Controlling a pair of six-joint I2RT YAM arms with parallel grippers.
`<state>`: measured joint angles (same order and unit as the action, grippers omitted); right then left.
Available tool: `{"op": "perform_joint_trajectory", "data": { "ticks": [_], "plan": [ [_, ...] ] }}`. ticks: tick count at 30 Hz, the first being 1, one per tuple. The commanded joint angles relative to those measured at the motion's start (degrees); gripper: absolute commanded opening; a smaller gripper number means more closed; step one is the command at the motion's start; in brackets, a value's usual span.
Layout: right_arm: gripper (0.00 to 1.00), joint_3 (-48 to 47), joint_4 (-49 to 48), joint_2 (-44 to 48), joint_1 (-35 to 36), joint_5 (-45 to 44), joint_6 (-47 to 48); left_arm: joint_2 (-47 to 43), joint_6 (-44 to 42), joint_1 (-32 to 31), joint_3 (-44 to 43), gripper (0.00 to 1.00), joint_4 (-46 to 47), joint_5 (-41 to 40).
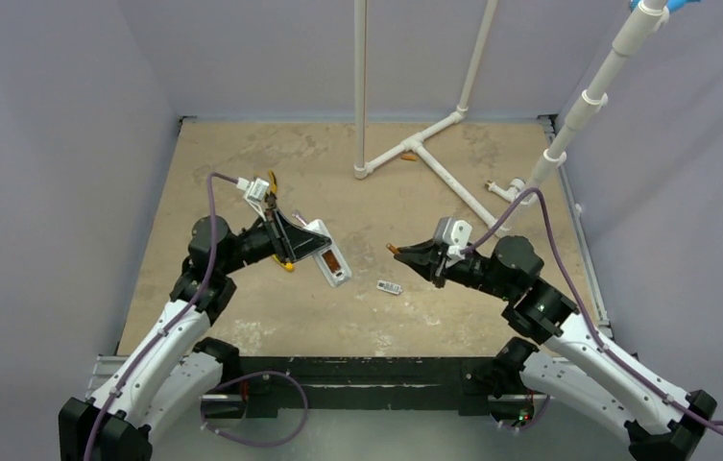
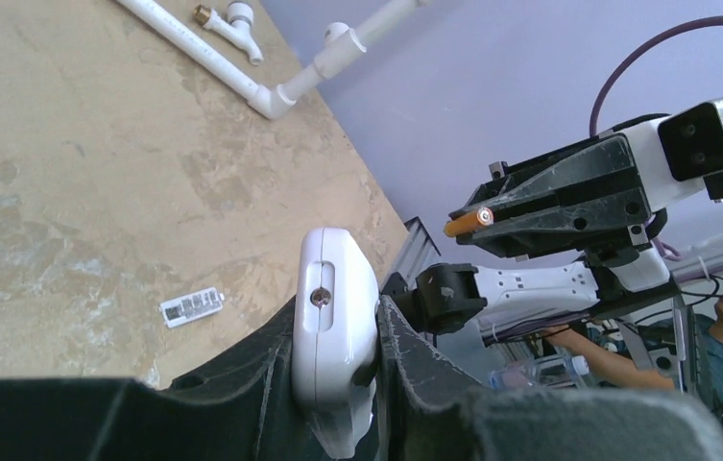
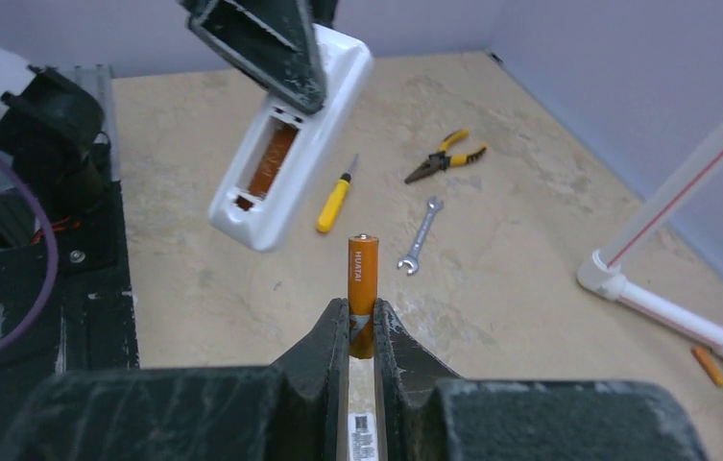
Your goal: Load the batteries into the remote control
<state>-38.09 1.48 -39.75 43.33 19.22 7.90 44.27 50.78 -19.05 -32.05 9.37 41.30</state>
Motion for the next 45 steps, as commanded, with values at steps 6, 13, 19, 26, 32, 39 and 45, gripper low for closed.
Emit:
{"op": "perform_joint_trajectory", "data": {
  "ticks": [6,13,19,26,32,39,45],
  "plan": [
    [0.00,6.2,-10.3,5.4,0.3,13.8,5.8,-0.2,2.1,-4.2,2.7,0.00,26.9,2.0],
    [0.00,7.8,-12.6,6.8,0.3,19.0,9.8,0.1,2.0,-5.8,4.2,0.00,38.6,6.3],
    [0.00,7.2,-13.0,7.4,0.2,20.3,10.0,-1.4,0.2,-6.2,5.0,0.00,42.7,8.7],
    [0.00,9.1,-15.9,7.2,0.3,18.8,9.3,-2.1,-0.6,-6.3,5.2,0.00,44.4,10.7],
    [0.00,11.1,-22.1,6.3,0.2,12.2,2.5,-2.0,-1.3,-6.3,5.1,0.00,43.0,10.6],
    [0.00,8.9,-21.4,3.3,0.3,-3.5,-7.4,-1.6,-0.3,-6.2,5.0,0.00,41.2,8.2],
    [0.00,5.9,-17.8,1.7,0.3,-7.3,-9.1,-1.4,2.9,-6.2,5.4,0.00,32.1,-1.3]
  ]
}}
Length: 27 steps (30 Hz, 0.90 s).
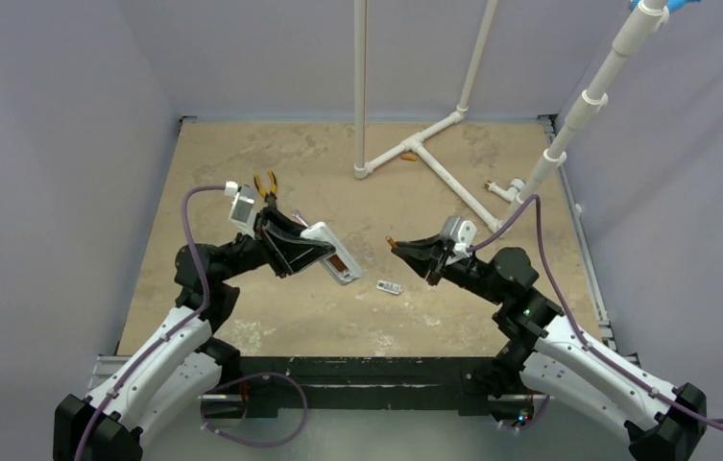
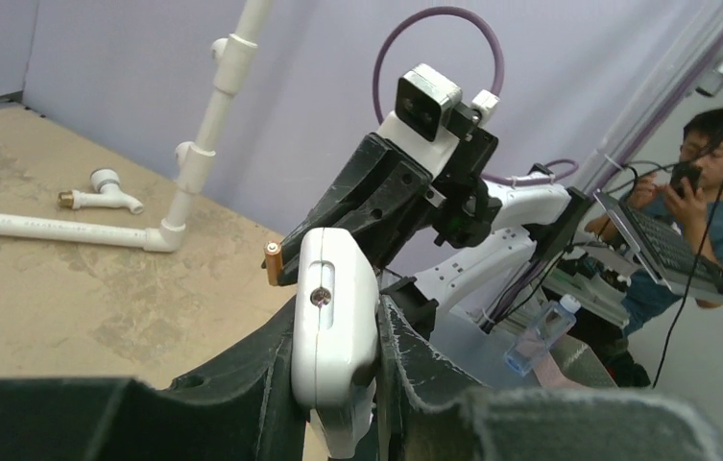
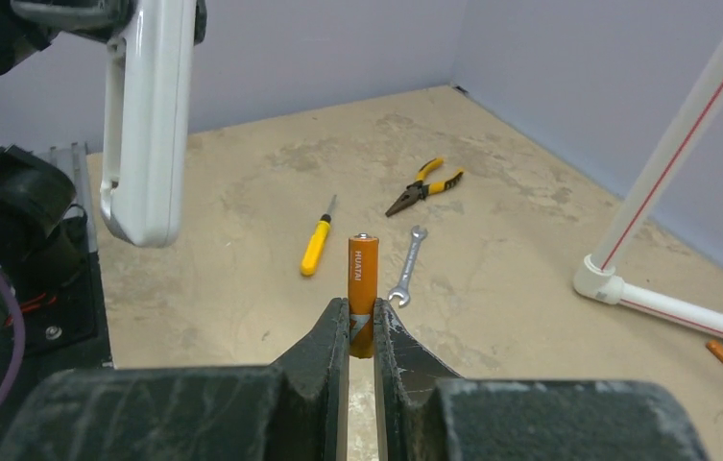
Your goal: Load the batteries into the remote control
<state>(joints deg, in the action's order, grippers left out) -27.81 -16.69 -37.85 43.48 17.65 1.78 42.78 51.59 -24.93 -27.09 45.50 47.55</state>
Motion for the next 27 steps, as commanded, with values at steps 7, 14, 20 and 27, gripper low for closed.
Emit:
{"op": "perform_joint_trajectory", "data": {
  "ticks": [7,14,20,27],
  "plan": [
    [0.00,-14.2,11.5,-8.3,0.4,-13.5,-4.7,6.7,11.5,-0.4,2.9,0.00,-9.4,-18.6],
    [0.00,-15.8,6.5,-13.5,5.7,-12.0,-5.1,14.5,18.0,-0.4,1.4,0.00,-9.1,-19.4],
    [0.00,-12.5,-1.4,-17.4,8.5,-9.5,-5.1,15.3,18.2,-0.3,-1.4,0.00,-16.9,-21.1],
    [0.00,-10.1,-11.5,-23.4,9.5,-11.0,-8.9,17.1,20.4,-0.4,-1.3,0.00,-17.3,-21.6]
  ]
}}
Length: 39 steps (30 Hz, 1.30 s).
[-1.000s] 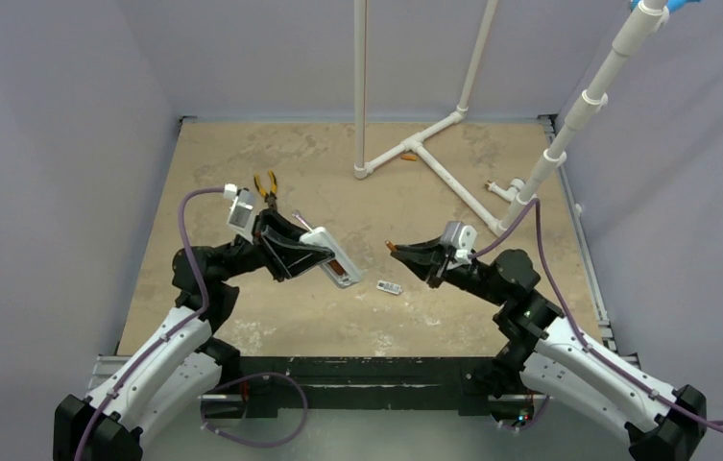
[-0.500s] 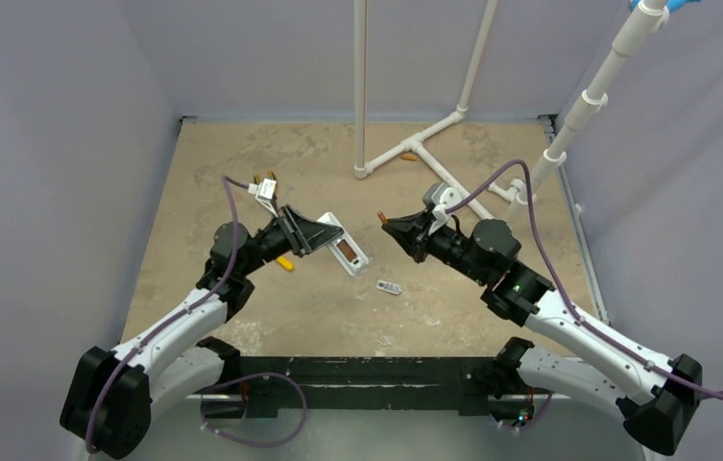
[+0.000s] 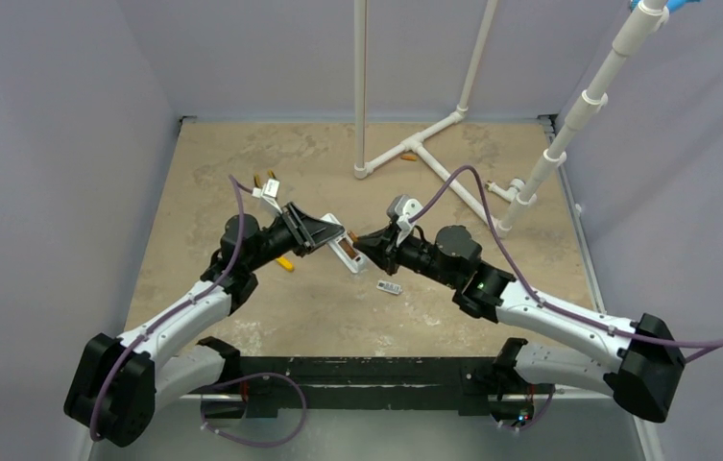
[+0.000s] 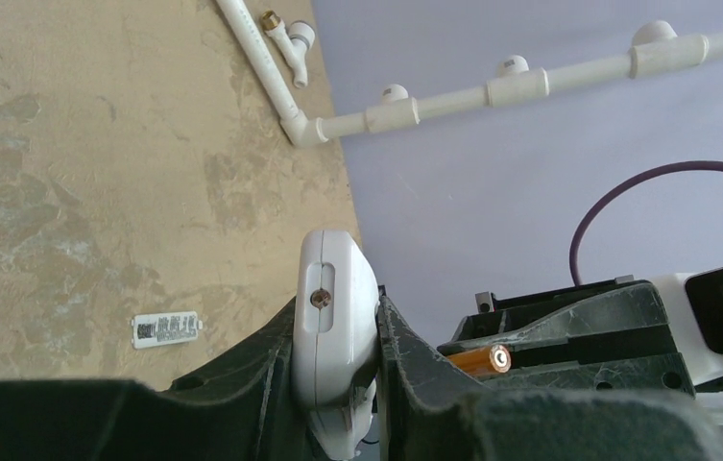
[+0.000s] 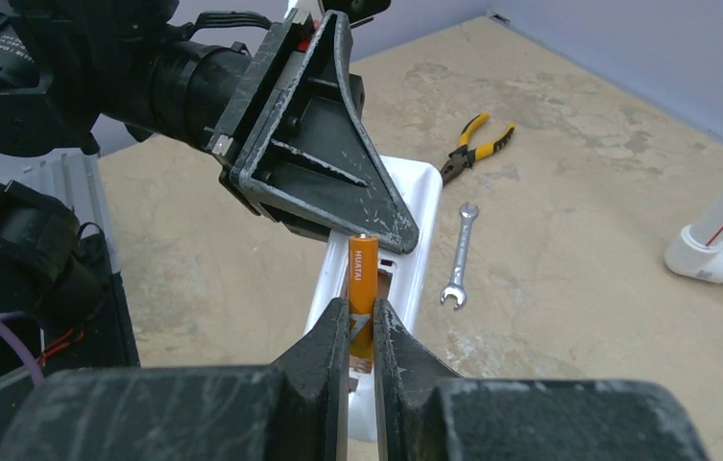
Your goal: Load the batteries into the remote control
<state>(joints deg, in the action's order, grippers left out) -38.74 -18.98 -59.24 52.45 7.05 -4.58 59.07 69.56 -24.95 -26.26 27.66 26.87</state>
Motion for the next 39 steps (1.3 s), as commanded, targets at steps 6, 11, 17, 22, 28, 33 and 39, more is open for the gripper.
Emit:
{"op": "perform_joint_trajectory", "data": {
  "ticks": [6,11,17,22,28,33,39],
  "plan": [
    [0.00,1.6,-12.0,-5.1,1.2,-1.0,-2.6,0.7,4.4,-0.3,-0.3,0.00,3.6,-1.7],
    [0.00,2.2,-13.3,-6.5,1.3,-2.0,-2.6,0.5,5.0,-0.3,0.4,0.00,4.3,-1.3],
    [0.01,2.7,-13.0,-6.8,1.4,-3.0,-2.7,-1.0,5.0,-0.4,1.2,0.00,4.1,-1.6],
    [0.04,3.1,-11.6,-6.3,1.4,-3.5,-1.5,-2.2,5.4,-0.4,2.0,0.00,4.9,-2.1],
    [0.05,3.1,-11.6,-6.8,1.4,-2.7,-1.8,-2.2,5.5,-0.4,1.9,0.00,5.0,-1.9],
    [0.08,3.2,-11.1,-7.1,1.5,-3.2,-0.6,-2.1,5.3,-0.4,1.8,0.00,5.2,-1.7],
    [0.16,2.9,-9.6,-7.2,1.5,-4.3,1.5,-1.5,5.3,-0.4,2.0,0.00,5.5,-1.3]
  ]
}}
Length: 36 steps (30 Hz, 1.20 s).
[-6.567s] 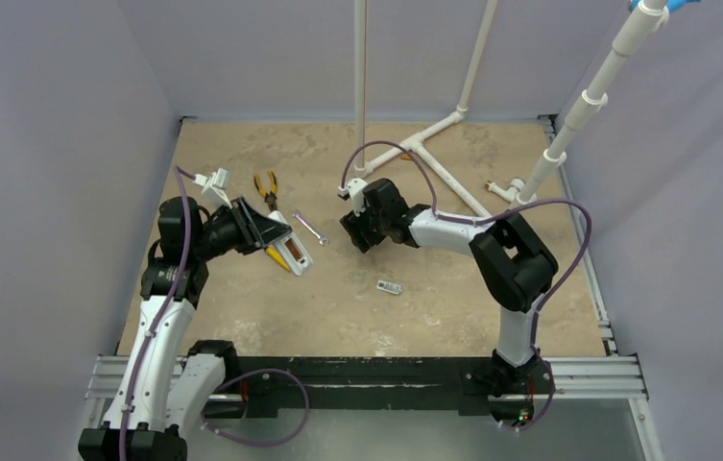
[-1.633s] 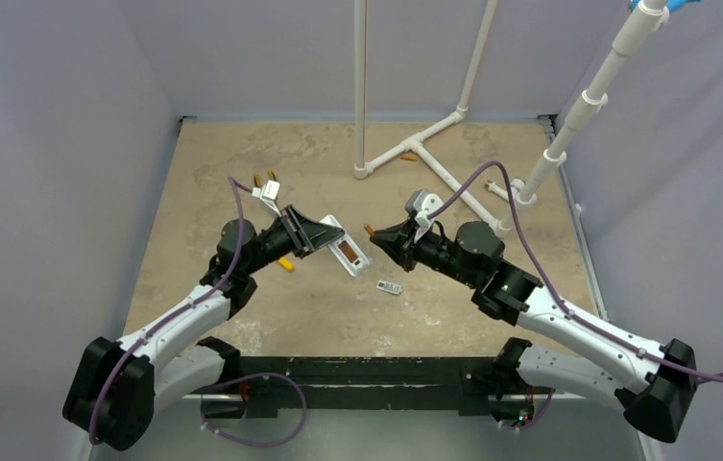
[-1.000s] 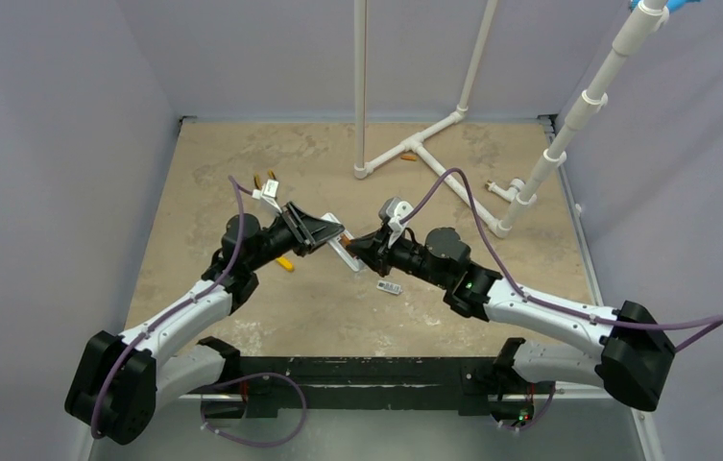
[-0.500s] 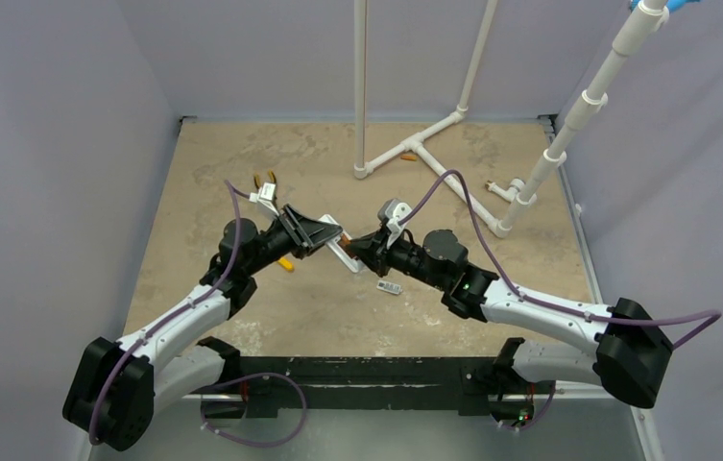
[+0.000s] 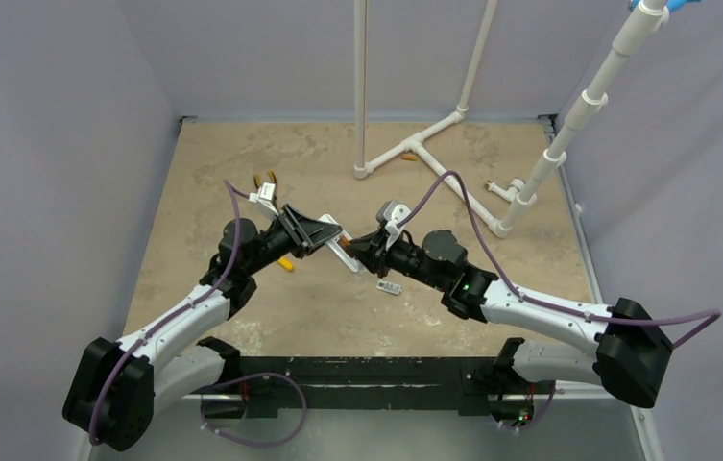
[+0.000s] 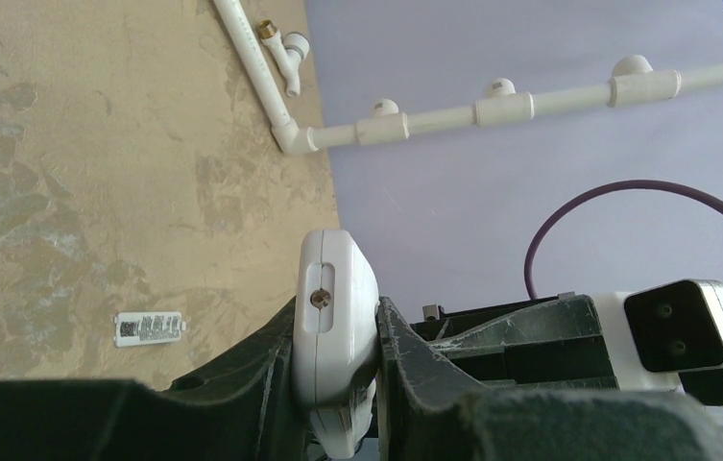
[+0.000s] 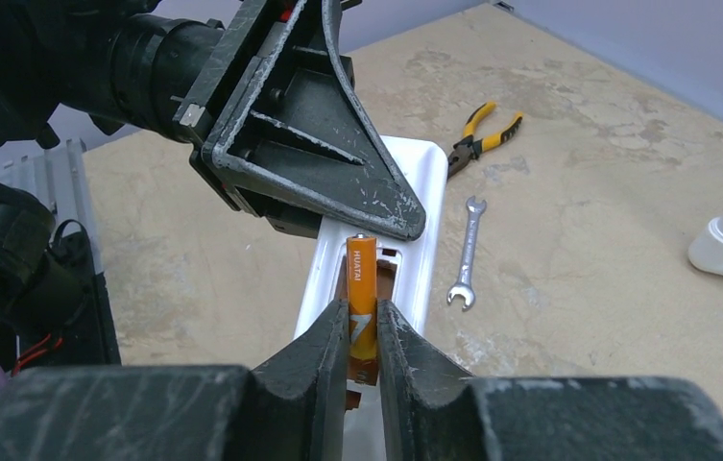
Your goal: Load the batteries into the remote control
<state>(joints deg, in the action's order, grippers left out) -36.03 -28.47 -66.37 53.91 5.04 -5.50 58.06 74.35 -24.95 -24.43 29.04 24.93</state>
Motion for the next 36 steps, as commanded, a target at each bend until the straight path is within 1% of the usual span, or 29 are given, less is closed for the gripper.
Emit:
{"op": "perform_joint_trajectory", "data": {
  "ticks": [1,8,14,26,31,34,36],
  "plan": [
    [0.17,0.2,0.1,-0.2,0.1,-2.2,2.6,-0.5,0.5,-0.4,0.2,0.00,4.1,0.6],
    [0.22,0.2,0.7,-0.2,0.1,-2.8,4.4,-0.2,0.0,-0.4,0.3,0.00,4.6,0.7],
    [0.23,0.1,1.1,0.2,0.1,-3.4,5.2,0.2,0.0,-0.4,0.3,0.00,4.7,1.0],
    [0.28,-0.3,1.7,3.0,0.1,-2.2,3.8,1.9,-1.7,-0.4,0.6,0.00,3.8,2.7],
    [0.37,-0.1,1.9,3.9,0.1,-1.6,3.5,2.2,-1.9,-0.7,0.6,0.00,4.0,3.0],
    [0.38,0.0,2.8,4.9,0.1,-2.7,5.1,2.5,-2.8,-0.8,0.1,0.00,2.8,4.0],
    [0.39,-0.4,4.9,5.7,0.1,-3.2,8.0,3.4,-4.5,-0.9,-1.0,0.00,0.4,5.9]
  ]
}}
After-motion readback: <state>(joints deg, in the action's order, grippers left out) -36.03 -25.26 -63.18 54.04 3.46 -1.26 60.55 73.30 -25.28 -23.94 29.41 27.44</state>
